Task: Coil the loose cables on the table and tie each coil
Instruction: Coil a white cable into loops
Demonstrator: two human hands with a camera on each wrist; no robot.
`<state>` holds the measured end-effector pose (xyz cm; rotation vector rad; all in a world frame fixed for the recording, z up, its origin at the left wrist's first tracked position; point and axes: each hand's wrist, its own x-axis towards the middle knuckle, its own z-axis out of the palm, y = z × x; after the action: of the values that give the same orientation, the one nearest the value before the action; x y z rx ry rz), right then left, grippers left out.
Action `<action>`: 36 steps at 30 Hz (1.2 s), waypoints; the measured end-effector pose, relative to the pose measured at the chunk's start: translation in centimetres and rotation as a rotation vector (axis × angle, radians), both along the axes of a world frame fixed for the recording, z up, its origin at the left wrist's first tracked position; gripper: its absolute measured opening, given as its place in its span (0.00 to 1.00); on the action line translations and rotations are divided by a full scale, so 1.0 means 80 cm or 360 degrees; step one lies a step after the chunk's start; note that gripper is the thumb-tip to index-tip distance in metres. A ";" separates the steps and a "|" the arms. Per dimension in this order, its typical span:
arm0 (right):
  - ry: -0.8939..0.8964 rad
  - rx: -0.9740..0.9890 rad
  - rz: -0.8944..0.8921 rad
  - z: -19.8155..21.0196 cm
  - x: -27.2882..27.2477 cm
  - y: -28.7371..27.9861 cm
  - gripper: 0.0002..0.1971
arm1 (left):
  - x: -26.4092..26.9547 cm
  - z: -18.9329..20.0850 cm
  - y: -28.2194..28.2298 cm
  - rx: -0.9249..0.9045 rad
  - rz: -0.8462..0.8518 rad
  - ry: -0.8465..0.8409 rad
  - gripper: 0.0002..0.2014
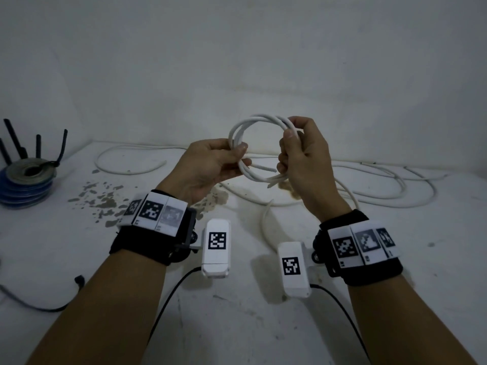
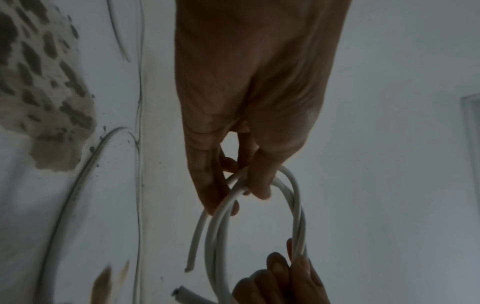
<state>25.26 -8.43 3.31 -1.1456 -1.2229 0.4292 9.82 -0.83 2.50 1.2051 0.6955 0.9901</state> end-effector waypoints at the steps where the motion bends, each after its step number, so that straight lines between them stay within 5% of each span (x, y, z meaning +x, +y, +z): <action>1: -0.0063 0.0013 -0.0025 -0.002 0.000 0.000 0.06 | 0.001 -0.001 0.000 -0.0021 -0.0003 0.0014 0.10; 7: -0.0264 0.0098 -0.0098 -0.007 0.003 0.004 0.06 | 0.002 -0.004 0.003 -0.0043 0.0035 0.0073 0.09; 20: -0.0223 -0.0154 -0.0108 -0.025 -0.002 0.011 0.06 | 0.002 0.004 0.005 -0.0070 -0.0042 -0.0359 0.18; 24: 0.0130 -0.0060 -0.0153 -0.016 0.005 0.011 0.05 | -0.012 0.003 0.008 0.0210 -0.0060 -0.0030 0.24; 29: 0.0380 0.0033 -0.0106 -0.006 0.010 0.008 0.06 | -0.016 -0.003 0.007 0.0427 0.0223 0.0702 0.14; 36: 0.0231 0.0077 -0.0166 -0.008 0.004 0.007 0.06 | -0.021 0.002 0.002 0.0177 -0.0062 0.0745 0.14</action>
<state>25.55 -7.84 2.67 -1.1121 -1.0376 0.3949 8.16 -0.64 2.63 1.5651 0.9866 0.7237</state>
